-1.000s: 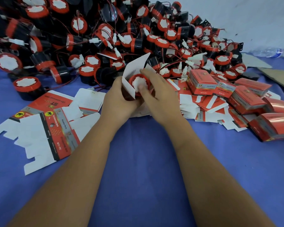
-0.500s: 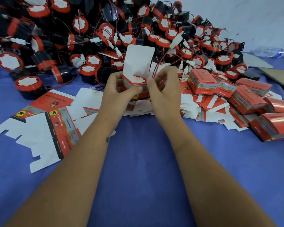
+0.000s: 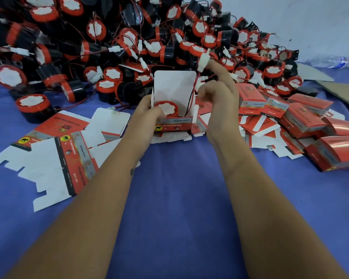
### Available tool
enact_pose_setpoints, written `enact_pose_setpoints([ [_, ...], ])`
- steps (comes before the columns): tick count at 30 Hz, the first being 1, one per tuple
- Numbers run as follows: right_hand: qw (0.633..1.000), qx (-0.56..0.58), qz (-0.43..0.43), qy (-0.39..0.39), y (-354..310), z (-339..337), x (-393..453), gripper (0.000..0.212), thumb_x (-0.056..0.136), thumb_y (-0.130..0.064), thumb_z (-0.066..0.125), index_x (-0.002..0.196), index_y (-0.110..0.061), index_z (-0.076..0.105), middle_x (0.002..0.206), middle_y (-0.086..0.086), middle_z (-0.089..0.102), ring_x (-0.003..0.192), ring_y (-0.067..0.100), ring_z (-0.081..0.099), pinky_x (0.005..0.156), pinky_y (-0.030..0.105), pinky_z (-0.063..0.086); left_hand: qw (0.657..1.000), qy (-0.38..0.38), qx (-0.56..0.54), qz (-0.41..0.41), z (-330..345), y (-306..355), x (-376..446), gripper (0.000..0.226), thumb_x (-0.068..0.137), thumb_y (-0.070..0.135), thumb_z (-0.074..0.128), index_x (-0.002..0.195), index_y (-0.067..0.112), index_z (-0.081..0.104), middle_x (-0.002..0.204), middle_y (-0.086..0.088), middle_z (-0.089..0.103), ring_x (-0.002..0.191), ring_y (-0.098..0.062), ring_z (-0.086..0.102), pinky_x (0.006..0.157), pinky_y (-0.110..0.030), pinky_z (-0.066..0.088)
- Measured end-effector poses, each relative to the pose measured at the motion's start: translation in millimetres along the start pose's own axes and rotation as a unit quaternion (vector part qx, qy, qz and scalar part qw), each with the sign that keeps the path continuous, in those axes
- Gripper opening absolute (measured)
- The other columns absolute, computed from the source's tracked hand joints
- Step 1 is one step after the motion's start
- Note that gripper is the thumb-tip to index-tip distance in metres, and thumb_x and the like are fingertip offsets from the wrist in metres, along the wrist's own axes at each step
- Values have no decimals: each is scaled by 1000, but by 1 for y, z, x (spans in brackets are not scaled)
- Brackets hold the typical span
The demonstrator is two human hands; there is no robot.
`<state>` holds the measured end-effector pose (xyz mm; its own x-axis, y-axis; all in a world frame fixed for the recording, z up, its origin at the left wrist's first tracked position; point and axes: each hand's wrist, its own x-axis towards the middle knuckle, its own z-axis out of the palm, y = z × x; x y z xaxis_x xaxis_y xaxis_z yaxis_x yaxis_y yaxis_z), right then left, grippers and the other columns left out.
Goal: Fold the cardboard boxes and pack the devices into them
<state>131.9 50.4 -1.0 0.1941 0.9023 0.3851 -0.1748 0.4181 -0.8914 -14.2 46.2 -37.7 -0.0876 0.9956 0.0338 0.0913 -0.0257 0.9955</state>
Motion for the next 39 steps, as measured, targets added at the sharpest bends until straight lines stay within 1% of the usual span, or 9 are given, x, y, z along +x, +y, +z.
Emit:
enact_pose_setpoints([
  [2,999,-11,26,-26,-3,5,-1,34,96,-13,41,117,-8,68,64,-3,55,70,13,50,77,21,45,1000,8,3,-8,2,-1,-1,22,98,26,49,97,48,55,83,28,64,77,7,61,55,-8,45],
  [5,996,-77,37,-35,-2,9,-2,50,106,-35,34,99,-5,73,66,0,60,73,10,56,82,22,44,999,7,40,5,4,-6,-3,26,98,43,53,123,45,52,110,21,65,96,3,61,72,-18,45],
  [9,986,-152,-46,-47,3,9,-5,18,93,-17,60,79,-10,69,75,0,66,79,8,60,79,19,48,998,10,53,35,4,-5,-4,40,98,32,58,137,35,50,122,11,65,110,-10,61,87,-26,51],
  [14,948,-299,-98,-43,20,9,-6,21,86,-6,67,97,-24,67,91,-9,67,106,14,55,101,34,41,997,4,51,50,4,-3,-7,39,99,25,56,137,31,53,121,8,66,110,-9,63,88,-24,51],
  [18,887,-432,-157,-46,30,4,-4,47,85,-10,67,128,-24,58,98,-11,64,111,12,45,98,11,15,997,14,56,55,6,-3,-6,41,98,26,58,139,29,53,127,1,63,117,-16,59,102,-38,50],
  [22,843,-482,-239,-23,31,-2,1,34,77,-15,76,111,-15,72,110,5,59,108,24,48,95,25,30,996,32,68,37,6,-5,-4,42,96,31,60,138,32,53,136,-7,53,129,-22,49,107,-42,47],
  [29,867,-449,-207,-64,29,-6,3,13,73,-1,67,82,-10,72,108,5,47,102,19,42,86,5,28,995,49,87,31,6,-4,-4,38,95,34,61,132,33,57,134,-5,55,128,-22,50,107,-41,46],
  [35,907,-373,-140,-139,21,-4,-4,48,73,9,57,114,-16,66,96,-2,58,94,13,55,85,15,44,995,45,71,47,7,2,-10,29,95,35,58,123,31,62,123,-1,64,116,-18,60,100,-37,51],
  [39,926,-341,-33,-160,19,-7,-7,41,77,-13,54,112,-34,63,94,-12,64,103,11,56,88,27,47,990,24,-138,-22,5,3,-6,49,102,38,31,90,31,78,89,4,77,80,-6,73,66,-23,58],
])
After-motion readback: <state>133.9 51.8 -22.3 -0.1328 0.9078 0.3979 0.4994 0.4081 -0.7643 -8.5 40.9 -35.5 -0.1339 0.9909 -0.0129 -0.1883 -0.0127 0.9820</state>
